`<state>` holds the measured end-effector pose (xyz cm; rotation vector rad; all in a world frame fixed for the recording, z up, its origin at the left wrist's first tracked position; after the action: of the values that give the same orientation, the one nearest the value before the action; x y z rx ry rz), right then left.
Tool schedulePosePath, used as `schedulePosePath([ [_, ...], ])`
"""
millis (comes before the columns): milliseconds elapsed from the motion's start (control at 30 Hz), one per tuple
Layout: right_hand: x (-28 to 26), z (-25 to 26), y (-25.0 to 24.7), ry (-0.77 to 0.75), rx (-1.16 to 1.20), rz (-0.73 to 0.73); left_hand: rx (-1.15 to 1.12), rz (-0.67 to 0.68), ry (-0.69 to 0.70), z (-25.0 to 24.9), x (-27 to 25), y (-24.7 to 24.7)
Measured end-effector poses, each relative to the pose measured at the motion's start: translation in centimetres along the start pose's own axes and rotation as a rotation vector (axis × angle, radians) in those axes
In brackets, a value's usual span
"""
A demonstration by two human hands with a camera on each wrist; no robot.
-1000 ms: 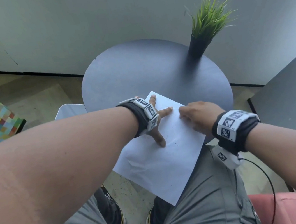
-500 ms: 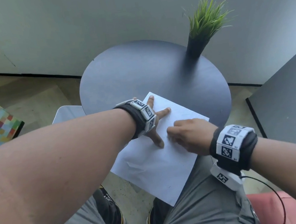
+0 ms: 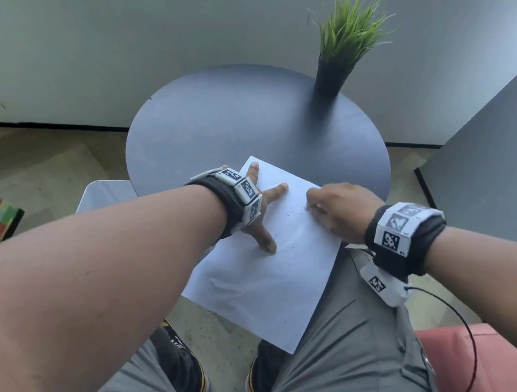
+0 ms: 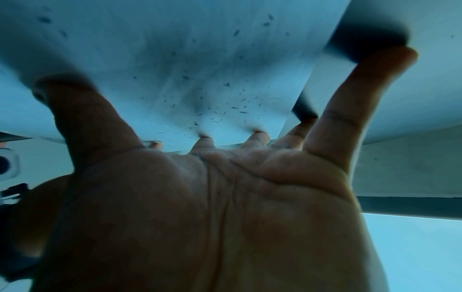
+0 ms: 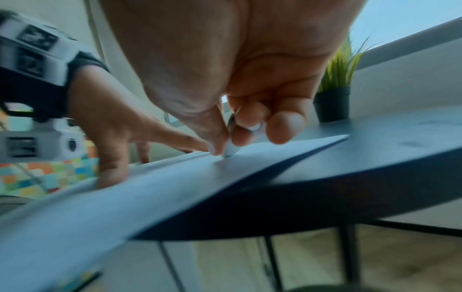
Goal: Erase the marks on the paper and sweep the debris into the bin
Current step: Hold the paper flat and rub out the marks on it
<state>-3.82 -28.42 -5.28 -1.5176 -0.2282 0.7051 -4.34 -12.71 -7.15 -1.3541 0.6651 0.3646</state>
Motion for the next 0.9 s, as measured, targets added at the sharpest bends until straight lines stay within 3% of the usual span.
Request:
schedulePosePath([
  [133,-1.9,4.5,2.5,-0.203,-0.016,0.166,0.012,0.006,0.001,0.0,-0.1,0.0],
  [300,-0.1,-0.6,-0.2,0.073,0.019,-0.002,0.009,-0.004,0.002,0.0,0.0,-0.1],
  [433,-2.4,5.8,2.3,-0.207,0.005,0.162,0.032,-0.007,0.008,0.0,-0.1,-0.1],
  [467,-2.6,5.8,2.4,-0.208,0.015,0.189,0.034,-0.004,0.009,-0.1,-0.2,-0.1],
  [633,0.1,-0.9,-0.1,0.081,0.053,0.061,0.041,0.009,0.0,0.0,-0.4,-0.2],
  [767,0.7,-1.0,0.3,0.106,0.08,0.071,0.104,0.008,0.016,0.1,-0.4,-0.7],
  [900,0.8,-0.9,-0.2,0.148,0.095,0.07,0.052,-0.107,0.094,-1.2,-0.4,-0.5],
])
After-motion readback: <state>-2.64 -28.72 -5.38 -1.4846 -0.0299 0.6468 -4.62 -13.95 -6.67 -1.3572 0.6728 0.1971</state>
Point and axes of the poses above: each hand's wrist, its own x-axis towards the middle knuckle, its own y-axis out of the palm, z = x × y, the point moved 7 cm from there along x, towards the middle knuckle, and after that the axes turned 4 degrees about z, right-handed, at the moved point
